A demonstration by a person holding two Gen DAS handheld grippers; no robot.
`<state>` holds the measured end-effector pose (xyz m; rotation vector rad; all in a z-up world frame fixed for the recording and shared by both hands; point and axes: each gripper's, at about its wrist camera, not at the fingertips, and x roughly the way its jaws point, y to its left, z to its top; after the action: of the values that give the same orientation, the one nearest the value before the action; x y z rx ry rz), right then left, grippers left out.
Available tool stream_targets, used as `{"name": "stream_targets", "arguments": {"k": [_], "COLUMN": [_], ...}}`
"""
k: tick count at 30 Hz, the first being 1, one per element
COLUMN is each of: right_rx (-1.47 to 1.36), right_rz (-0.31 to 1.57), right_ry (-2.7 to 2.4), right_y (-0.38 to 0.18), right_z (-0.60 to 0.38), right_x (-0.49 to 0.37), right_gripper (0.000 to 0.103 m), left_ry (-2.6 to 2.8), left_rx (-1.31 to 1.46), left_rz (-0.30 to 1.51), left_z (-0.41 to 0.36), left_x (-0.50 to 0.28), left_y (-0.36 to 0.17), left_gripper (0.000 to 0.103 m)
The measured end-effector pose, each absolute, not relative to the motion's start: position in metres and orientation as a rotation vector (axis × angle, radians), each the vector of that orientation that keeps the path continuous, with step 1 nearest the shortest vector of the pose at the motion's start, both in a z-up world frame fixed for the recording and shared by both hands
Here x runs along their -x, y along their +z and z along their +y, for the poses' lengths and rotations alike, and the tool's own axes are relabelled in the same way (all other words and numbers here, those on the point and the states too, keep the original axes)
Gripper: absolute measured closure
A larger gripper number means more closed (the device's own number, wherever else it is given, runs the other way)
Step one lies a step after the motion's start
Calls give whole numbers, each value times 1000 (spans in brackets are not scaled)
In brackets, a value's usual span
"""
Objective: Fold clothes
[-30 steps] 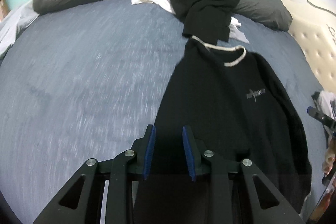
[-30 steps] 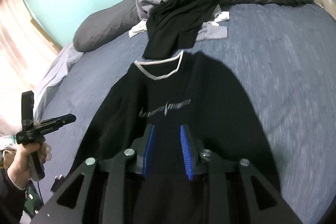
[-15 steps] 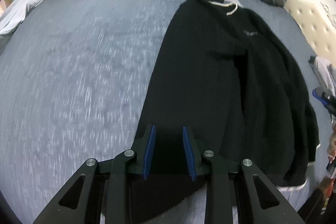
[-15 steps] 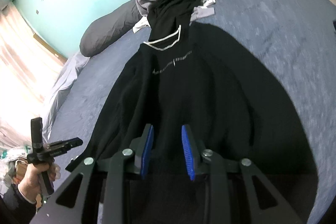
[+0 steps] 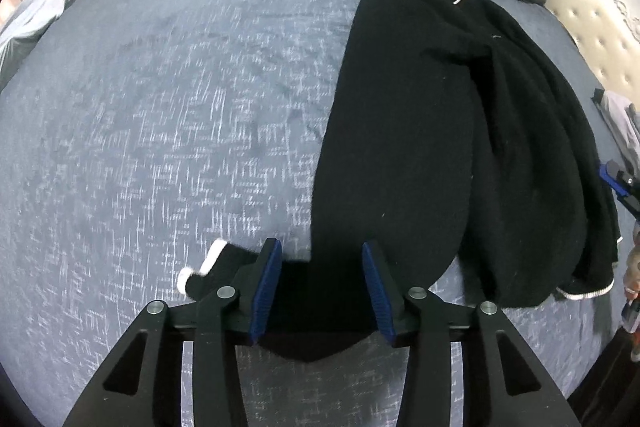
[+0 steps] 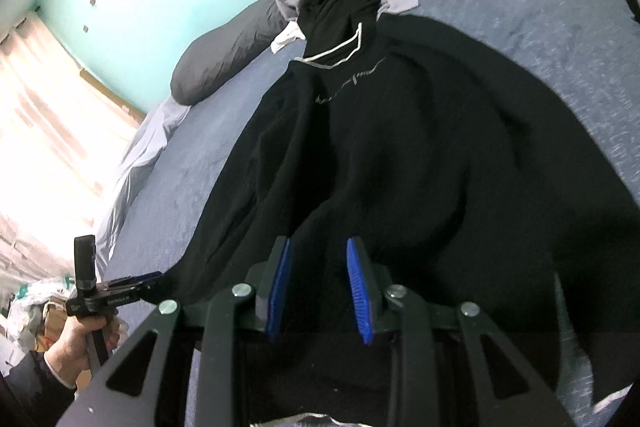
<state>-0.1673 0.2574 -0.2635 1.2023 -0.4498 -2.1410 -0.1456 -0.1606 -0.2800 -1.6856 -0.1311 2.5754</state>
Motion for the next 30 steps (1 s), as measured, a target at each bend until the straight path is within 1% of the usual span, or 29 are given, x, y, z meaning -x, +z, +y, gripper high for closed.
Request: {"name": "stream_targets", "arguments": {"k": [10,12,13,15,17,18,24,30], "right_rx": [-1231,-1232,-1232,-1231,-1225,-1224,-1234,-1221], "right_rz": [-461,-469,-484,-519,-542,-538,-534,-539], "right_ry": [-2119,-2117,-2114,-2101,-2100,-2105,-2113,-2113], "right_y": [-291,-293,-293,-294,-293,-293,-296,-294], "right_z": [257,259,261,264,267,268,269,269], "right_x": [163,164,164,166,167,167,168,168], "right_gripper": [74,74,74,74,74,74,74,74], "left_ry": [2542,2535,2530,2516,2502,2500,2531,2628], "left_rx": [1666,1670,1672,1675,1678,1674,1637,1627], "left_rz": [-85,-69,-62,-48,-32,-15,28,31], "left_z": [-158,-156,-154,-150,-144,-141,-139,-178], "left_x": [132,134,135,137,138,138,143,156], "left_y": [-283,-285,-286,-287,-288,-287,-270,-234], "left_gripper": [57,58,61,84,92,98,99,100]}}
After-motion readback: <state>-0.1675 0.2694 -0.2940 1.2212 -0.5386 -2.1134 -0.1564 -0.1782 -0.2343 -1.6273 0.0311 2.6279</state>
